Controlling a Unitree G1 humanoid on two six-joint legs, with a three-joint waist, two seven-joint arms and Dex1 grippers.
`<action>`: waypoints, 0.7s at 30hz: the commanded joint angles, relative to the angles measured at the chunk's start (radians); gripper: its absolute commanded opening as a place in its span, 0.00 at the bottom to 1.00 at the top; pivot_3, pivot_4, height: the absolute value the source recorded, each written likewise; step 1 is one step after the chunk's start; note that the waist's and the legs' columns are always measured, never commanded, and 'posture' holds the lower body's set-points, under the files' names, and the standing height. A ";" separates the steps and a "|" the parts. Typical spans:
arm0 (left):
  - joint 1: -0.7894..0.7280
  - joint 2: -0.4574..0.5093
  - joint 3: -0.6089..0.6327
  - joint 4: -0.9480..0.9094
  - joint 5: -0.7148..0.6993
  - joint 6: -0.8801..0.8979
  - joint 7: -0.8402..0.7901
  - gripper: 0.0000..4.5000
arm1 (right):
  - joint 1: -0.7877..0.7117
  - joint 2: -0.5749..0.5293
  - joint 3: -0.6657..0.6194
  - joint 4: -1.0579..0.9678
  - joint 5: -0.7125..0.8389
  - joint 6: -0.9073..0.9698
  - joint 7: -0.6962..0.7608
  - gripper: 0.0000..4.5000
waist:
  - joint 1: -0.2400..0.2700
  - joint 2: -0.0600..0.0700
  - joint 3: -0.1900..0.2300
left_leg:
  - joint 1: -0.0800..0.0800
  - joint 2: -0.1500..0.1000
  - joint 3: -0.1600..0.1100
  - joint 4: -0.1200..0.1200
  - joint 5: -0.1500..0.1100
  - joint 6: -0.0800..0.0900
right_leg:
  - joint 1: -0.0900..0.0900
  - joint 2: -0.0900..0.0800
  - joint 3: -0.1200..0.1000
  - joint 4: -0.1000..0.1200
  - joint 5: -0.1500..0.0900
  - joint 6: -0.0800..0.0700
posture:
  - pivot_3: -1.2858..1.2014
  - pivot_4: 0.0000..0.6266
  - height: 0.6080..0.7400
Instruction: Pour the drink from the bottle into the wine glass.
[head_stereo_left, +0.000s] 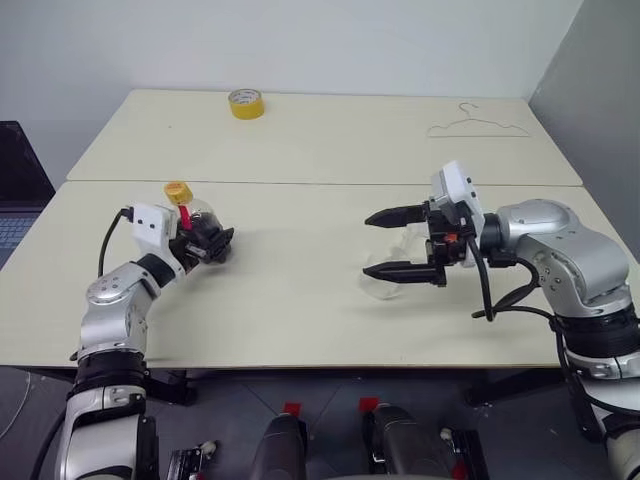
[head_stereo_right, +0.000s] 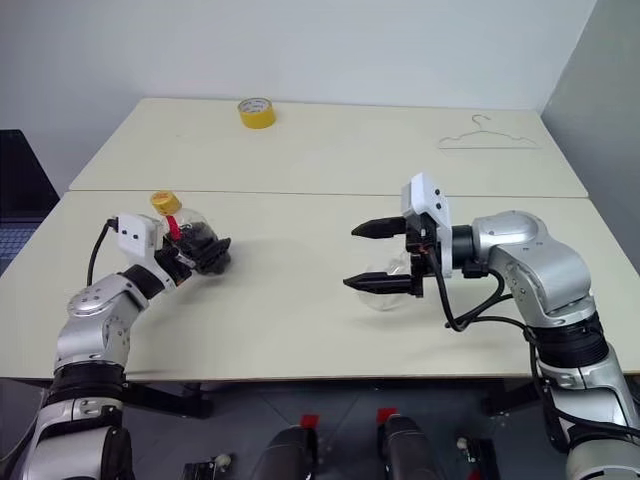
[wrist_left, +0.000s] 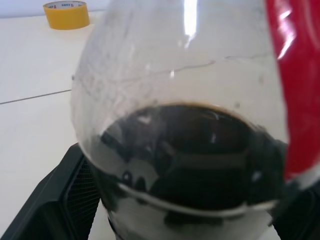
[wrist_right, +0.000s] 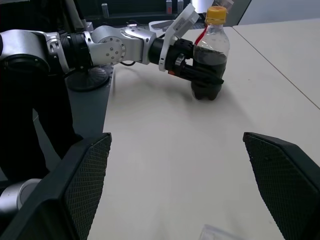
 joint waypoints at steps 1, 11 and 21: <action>-0.018 -0.013 -0.002 -0.005 0.000 -0.037 0.002 0.96 | -0.027 0.009 -0.003 -0.038 0.024 0.000 -0.011 1.00 | 0.000 0.000 0.000 | 0.000 0.000 0.000 0.000 0.000 0.000 | 0.000 0.000 0.000 0.000 0.000 0.000 | 0.52 0.24 1.00; 0.001 -0.039 0.012 -0.028 -0.016 -0.061 0.000 0.62 | -0.031 0.020 0.001 -0.037 0.025 0.000 -0.022 1.00 | 0.000 0.000 0.000 | 0.000 0.000 0.000 0.001 0.000 0.000 | 0.000 0.000 0.000 0.000 0.000 0.000 | 0.52 0.24 1.00; 0.030 -0.043 -0.004 -0.090 -0.022 -0.023 -0.008 0.62 | -0.065 0.057 -0.001 -0.007 0.001 -0.009 -0.074 1.00 | -0.001 0.000 0.000 | 0.000 0.000 0.000 0.001 0.000 0.000 | 0.000 0.000 0.000 0.000 0.000 0.000 | 0.52 0.24 1.00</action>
